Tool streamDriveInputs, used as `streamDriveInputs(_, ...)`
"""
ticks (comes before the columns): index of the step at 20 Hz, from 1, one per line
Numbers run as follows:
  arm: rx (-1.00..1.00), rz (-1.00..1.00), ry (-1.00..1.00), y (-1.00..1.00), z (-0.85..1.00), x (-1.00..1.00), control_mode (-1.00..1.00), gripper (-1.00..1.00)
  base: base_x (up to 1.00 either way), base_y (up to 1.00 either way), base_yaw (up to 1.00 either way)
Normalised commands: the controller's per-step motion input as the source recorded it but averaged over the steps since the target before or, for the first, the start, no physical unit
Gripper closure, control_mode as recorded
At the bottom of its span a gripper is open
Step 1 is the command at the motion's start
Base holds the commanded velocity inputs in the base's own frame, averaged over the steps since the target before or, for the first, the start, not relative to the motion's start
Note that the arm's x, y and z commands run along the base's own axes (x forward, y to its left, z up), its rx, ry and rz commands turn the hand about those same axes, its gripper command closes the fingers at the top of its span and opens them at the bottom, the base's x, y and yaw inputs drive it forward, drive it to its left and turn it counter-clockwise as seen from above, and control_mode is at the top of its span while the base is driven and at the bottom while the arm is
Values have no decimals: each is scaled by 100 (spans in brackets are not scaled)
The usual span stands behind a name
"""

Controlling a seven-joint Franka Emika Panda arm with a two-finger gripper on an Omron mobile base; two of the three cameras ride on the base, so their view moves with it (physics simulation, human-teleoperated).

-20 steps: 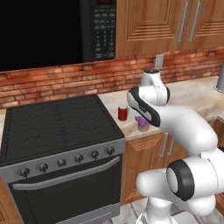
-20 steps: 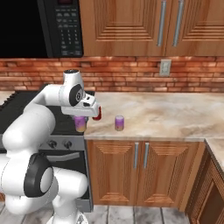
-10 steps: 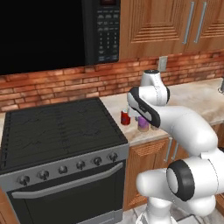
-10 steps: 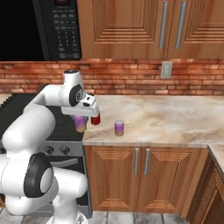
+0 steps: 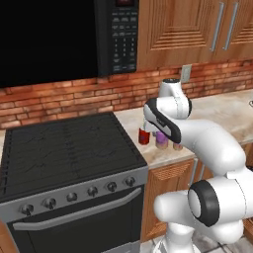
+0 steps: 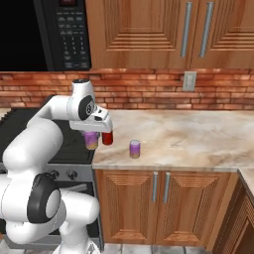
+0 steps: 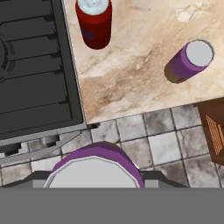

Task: Four empty soda cans are scattered around the kitchen. Gather all the cans and cluster them next to the stove for recycling.

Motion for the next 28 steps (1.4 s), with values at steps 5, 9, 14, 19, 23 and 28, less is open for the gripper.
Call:
streamDriveInputs(5, 0, 0, 0, 0, 0, 0, 100, 100, 29, 0, 0)
streamDriveInputs(9, 0, 0, 0, 0, 0, 0, 100, 100, 36, 0, 0)
streamDriveInputs(14, 0, 0, 0, 0, 0, 0, 100, 100, 34, 0, 0)
streamDriveInputs(19, 0, 0, 0, 0, 0, 0, 100, 100, 31, 0, 0)
streamDriveInputs(23, 0, 0, 0, 0, 0, 0, 100, 100, 25, 0, 0)
streamDriveInputs(28, 0, 0, -3, -3, -21, 1, -100, 100, 5, 0, 0)
